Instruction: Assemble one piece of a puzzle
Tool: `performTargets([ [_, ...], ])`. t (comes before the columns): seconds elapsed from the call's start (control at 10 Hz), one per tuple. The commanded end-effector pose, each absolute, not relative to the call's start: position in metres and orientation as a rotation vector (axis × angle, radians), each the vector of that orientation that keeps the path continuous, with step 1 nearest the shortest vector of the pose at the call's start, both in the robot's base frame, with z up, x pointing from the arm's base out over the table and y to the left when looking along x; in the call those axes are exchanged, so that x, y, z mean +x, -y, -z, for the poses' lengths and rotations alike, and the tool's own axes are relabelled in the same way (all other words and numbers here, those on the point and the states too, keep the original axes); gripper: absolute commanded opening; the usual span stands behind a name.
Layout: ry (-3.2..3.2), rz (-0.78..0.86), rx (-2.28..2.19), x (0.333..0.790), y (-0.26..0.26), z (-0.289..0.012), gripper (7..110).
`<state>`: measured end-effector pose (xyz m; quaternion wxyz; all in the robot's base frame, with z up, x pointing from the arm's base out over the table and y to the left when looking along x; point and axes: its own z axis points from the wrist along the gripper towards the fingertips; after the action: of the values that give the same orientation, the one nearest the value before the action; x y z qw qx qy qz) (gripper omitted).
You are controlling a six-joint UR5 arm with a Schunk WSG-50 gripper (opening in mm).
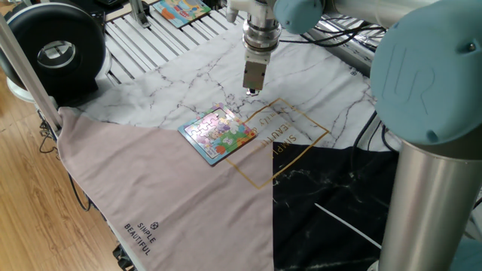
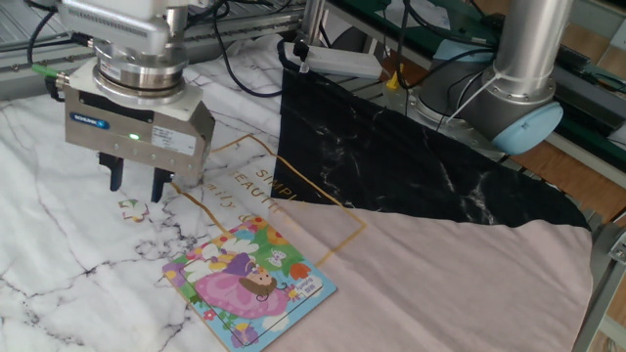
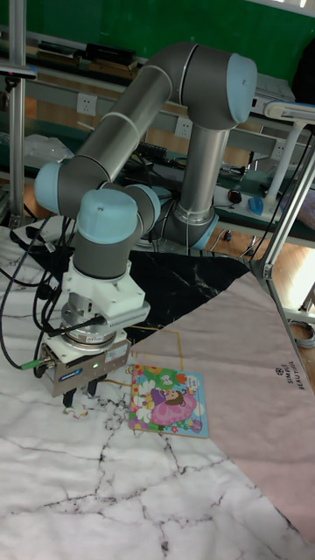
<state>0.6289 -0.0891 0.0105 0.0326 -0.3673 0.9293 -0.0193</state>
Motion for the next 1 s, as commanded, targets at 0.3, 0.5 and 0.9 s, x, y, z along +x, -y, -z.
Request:
performTargets([
  [0.3, -2.752, 0.125, -1.31, 0.641, 0.097, -0.012, 44],
  [0.5, -2.756, 0.077, -1.286, 0.64, 0.09, -0.009, 44],
  [0.9, -2.679, 0.065, -1.452, 0.637, 0.084, -0.004, 44],
])
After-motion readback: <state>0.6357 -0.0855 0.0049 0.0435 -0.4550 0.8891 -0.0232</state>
